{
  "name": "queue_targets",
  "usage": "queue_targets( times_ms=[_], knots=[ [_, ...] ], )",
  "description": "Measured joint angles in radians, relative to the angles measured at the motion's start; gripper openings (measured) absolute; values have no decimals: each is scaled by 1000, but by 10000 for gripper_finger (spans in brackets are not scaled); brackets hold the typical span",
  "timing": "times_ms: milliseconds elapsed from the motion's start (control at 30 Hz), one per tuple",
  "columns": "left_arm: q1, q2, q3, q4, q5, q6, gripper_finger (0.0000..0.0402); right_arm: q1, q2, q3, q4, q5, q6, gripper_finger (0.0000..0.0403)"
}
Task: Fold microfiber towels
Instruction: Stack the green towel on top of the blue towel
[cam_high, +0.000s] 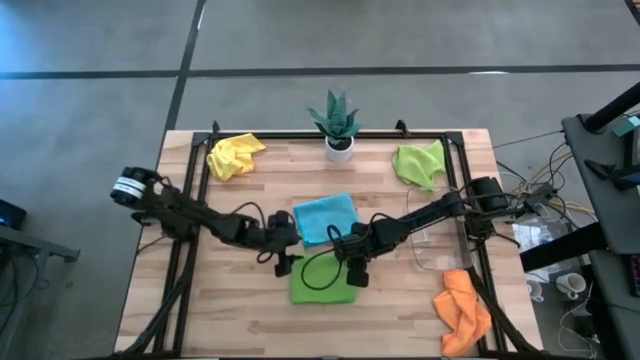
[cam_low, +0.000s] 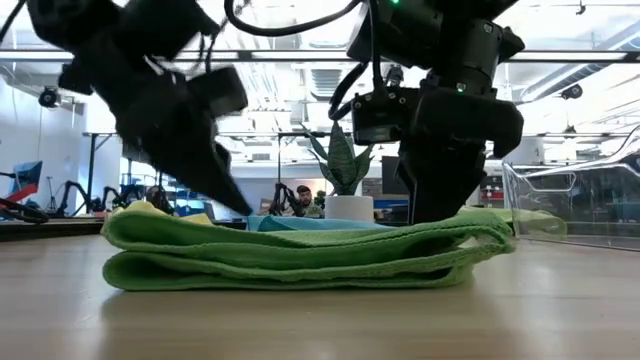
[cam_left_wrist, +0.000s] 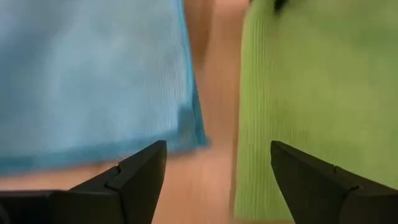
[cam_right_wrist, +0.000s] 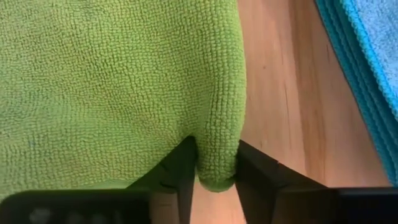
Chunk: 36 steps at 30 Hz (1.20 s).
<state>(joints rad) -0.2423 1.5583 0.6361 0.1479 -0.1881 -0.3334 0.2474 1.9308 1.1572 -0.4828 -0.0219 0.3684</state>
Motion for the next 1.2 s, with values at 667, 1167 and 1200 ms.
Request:
queue_targets(
  times_ms=[667,1167,1200],
  knots=[
    [-52,124,24,3,224,-191,13,9,-6,3,-10,20,-29,18],
    [8,9,353,-214,116,32,1,-27,-218,187,-568,262,-150,10],
    [21,4,384,-270,116,51,1,-42,-219,195,-571,262,-167,10]
  ],
)
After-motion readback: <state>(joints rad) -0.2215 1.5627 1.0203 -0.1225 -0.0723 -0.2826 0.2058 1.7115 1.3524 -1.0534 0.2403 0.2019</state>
